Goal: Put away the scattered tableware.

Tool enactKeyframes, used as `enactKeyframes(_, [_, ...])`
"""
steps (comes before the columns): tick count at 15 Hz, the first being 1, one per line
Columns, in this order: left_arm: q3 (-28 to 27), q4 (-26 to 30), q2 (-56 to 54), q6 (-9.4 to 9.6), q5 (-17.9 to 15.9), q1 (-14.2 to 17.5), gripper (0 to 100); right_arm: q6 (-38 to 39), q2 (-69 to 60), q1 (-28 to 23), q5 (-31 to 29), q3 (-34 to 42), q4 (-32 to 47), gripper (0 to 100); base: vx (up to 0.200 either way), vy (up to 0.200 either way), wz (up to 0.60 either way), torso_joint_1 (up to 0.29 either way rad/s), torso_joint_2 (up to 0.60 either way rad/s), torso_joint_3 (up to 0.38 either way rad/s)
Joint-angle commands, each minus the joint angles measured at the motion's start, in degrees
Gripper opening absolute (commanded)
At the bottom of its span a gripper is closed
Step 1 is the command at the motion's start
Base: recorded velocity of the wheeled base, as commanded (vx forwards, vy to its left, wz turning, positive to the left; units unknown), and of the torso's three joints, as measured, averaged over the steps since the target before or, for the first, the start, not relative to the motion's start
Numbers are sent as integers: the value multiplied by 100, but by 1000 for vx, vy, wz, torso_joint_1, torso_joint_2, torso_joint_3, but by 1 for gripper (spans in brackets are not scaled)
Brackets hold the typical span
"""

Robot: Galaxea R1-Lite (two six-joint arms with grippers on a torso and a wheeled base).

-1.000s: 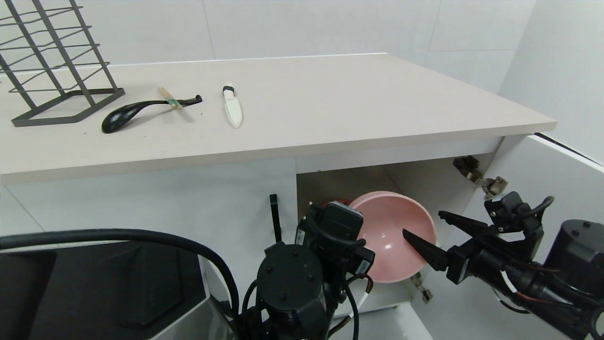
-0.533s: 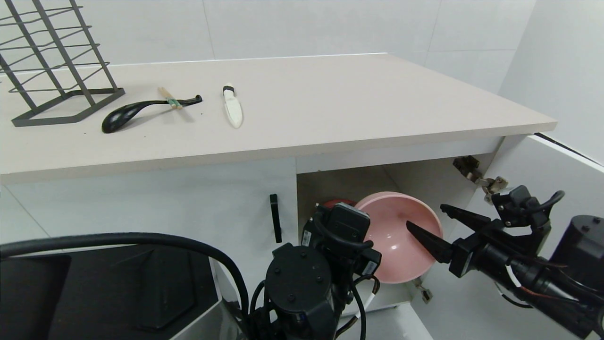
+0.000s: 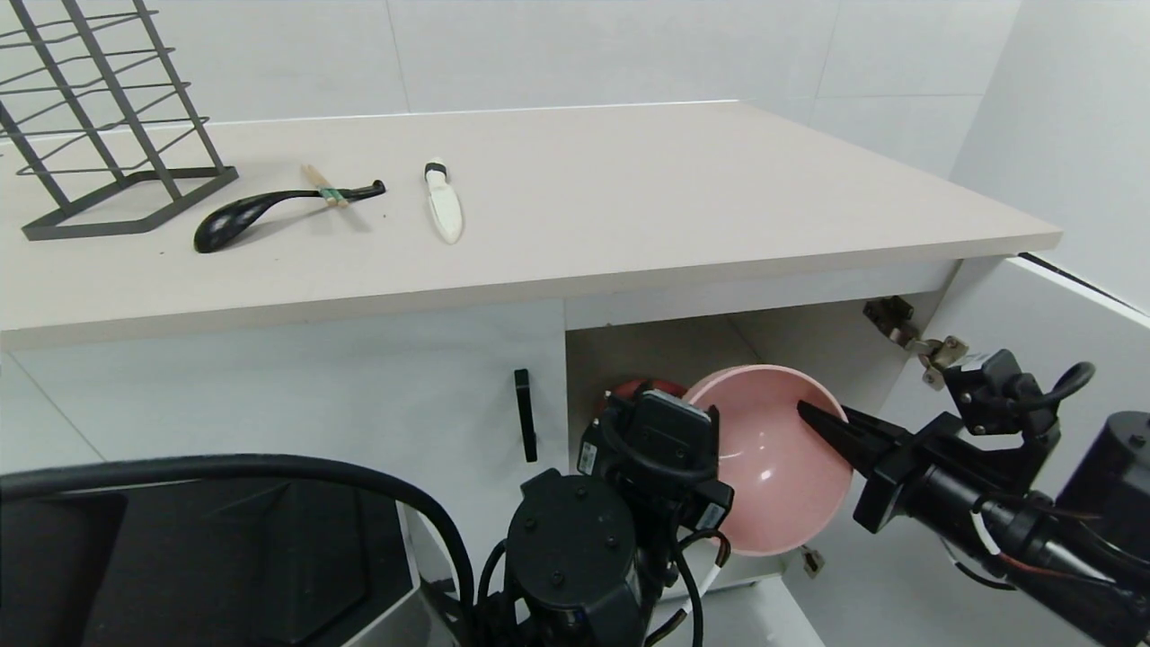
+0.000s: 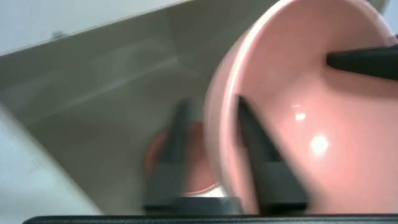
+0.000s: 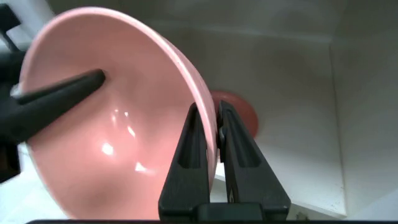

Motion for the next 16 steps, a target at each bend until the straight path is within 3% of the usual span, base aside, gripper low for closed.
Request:
enactKeyframes(1, [14,3,-86,-14,-1,-199,100,-5,-35,9,17,17,-9,0,0,0,0,0,0,0])
enactKeyframes(3, [58,3,-411,-85,-10,-621,100,-5,9,-8,17,44,-9,0,0,0,0,0,0,0])
enactKeyframes(4, [190,3,-675,-208,-28,-876,100,-5,53,-17,17,52,-9,0,0,0,0,0,0,0])
enactKeyframes(5, [295,3,-798,-278,-72,-937,100,-5,53,-17,17,52,-9,0,0,0,0,0,0,0])
enactKeyframes(6, [805,3,-1184,-480,-590,-867,100,-5,53,-17,17,61,-9,0,0,0,0,0,0,0])
enactKeyframes(8, [1833,3,-1879,-559,-2128,-129,100,-5,53,-17,17,70,-9,0,0,0,0,0,0,0])
enactKeyframes(10, [3108,3,-2731,-489,-4422,820,100,-5,79,-17,17,79,-9,0,0,0,0,0,0,0])
enactKeyframes(12, [4118,3,-3364,-181,-6620,1822,100,-5,97,-17,17,96,-9,0,0,0,0,0,0,0])
enactKeyframes(13, [4479,3,-3557,56,-7173,2244,100,-5,97,-17,17,96,-9,0,0,0,0,0,0,0])
enactKeyframes(14, [4479,3,-3698,232,-7270,2455,100,-5,105,-17,17,96,-9,0,0,0,0,0,0,0])
enactKeyframes(16, [4479,3,-3935,293,-7270,2666,100,-5,158,-17,17,105,-9,0,0,0,0,0,0,0])
